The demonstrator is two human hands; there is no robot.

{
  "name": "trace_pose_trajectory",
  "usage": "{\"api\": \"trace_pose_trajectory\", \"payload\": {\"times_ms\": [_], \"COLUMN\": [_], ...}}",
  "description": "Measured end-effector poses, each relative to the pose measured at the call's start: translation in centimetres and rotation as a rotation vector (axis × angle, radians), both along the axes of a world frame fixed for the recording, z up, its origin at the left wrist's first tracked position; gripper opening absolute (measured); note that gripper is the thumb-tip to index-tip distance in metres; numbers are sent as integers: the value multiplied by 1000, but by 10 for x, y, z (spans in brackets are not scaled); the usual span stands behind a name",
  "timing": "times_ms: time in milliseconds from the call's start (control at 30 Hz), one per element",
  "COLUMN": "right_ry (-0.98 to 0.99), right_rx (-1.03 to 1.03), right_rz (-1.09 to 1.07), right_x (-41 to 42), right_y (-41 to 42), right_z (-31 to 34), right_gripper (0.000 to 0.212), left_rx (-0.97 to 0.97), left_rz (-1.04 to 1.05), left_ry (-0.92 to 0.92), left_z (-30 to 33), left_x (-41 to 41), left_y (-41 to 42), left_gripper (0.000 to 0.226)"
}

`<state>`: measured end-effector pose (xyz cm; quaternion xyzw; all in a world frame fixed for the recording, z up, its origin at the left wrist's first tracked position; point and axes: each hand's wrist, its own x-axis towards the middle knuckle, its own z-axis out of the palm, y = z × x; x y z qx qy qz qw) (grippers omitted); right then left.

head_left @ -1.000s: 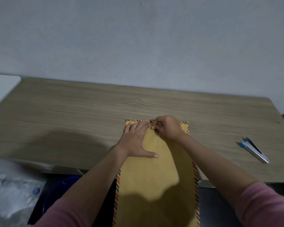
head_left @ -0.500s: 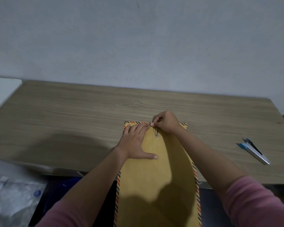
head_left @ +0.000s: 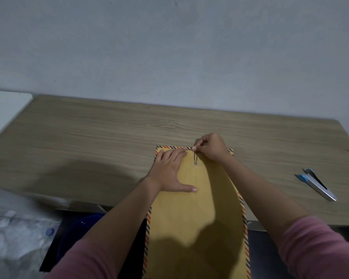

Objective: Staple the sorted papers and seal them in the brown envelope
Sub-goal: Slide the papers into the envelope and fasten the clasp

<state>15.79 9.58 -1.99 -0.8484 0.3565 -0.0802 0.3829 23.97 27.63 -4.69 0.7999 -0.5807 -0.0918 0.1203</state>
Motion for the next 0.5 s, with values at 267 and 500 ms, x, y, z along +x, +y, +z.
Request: {"api": "trace_pose_trajectory", "payload": {"times_ms": [267,500], "right_ry": [16,-50], "right_rx": [-52,55], "right_rz": [66,35], "right_x": [13,11], "right_y": [7,1], "right_z": [-2,-1], "right_gripper": [12,21], "left_rx": [0,-9], "left_rz": [1,13], "left_ry": [-18,-21], "left_z": [1,0], "left_x": [-1,-1], "left_y": [-1,0], "left_gripper": [121,118]}}
